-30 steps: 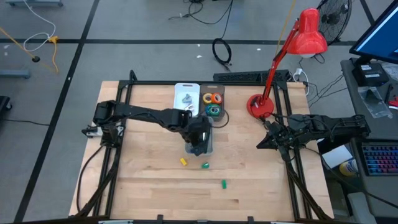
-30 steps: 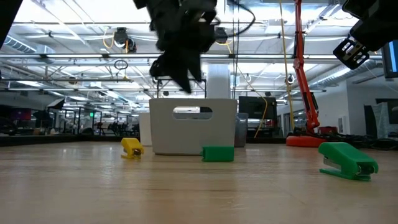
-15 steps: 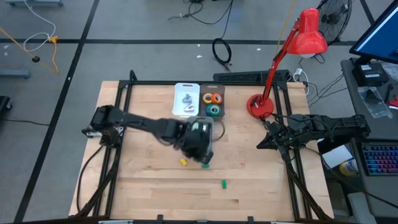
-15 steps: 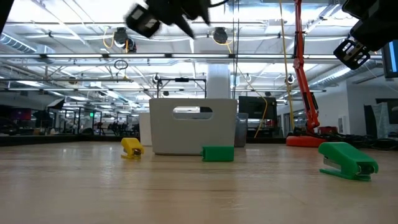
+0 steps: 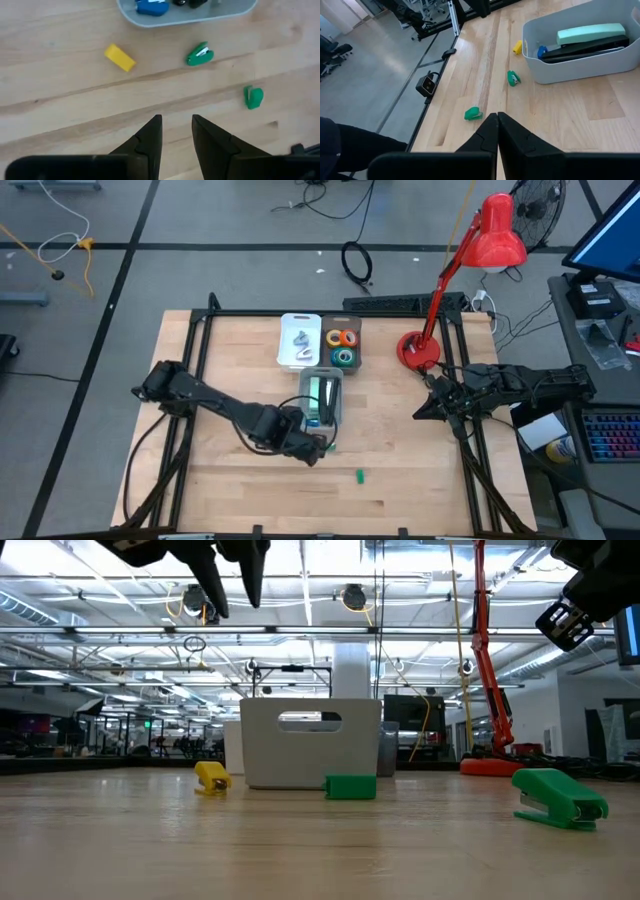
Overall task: Pick and place Stapler, Stapler remover, tape
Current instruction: Put the yellow stapler into the gray bin
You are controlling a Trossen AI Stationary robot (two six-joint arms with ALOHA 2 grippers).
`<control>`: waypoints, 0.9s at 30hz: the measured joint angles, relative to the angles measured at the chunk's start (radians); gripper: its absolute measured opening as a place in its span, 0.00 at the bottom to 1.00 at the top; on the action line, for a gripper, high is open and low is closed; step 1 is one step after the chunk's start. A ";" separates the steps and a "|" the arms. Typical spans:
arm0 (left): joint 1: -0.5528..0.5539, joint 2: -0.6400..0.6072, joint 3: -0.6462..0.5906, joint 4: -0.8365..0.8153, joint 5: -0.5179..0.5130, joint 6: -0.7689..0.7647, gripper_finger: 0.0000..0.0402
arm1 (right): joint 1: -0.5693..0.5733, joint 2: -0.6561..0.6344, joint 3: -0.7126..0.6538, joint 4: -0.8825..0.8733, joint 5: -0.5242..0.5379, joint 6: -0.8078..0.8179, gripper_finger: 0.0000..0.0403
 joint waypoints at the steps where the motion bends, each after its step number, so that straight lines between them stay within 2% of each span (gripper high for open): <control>1: 0.000 0.001 -0.002 -0.002 0.000 -0.003 0.27 | 0.000 0.000 0.000 0.000 0.000 0.000 0.00; 5: -0.008 0.010 -0.024 0.001 0.001 -0.007 0.32 | 0.000 0.000 0.000 0.000 0.000 0.000 0.00; 10: -0.008 0.017 -0.061 0.004 0.000 -0.113 0.43 | 0.000 0.000 0.000 0.000 0.000 0.005 0.00; 17: -0.008 0.017 -0.165 0.107 0.002 -0.256 0.57 | 0.000 0.000 0.000 0.000 0.000 0.006 0.00; 22: -0.007 0.017 -0.240 0.185 -0.006 -0.290 0.61 | 0.000 0.000 0.000 0.000 0.000 0.007 0.00; 27: -0.005 0.017 -0.283 0.184 -0.075 -0.363 0.61 | 0.000 0.000 0.000 0.000 0.000 0.007 0.00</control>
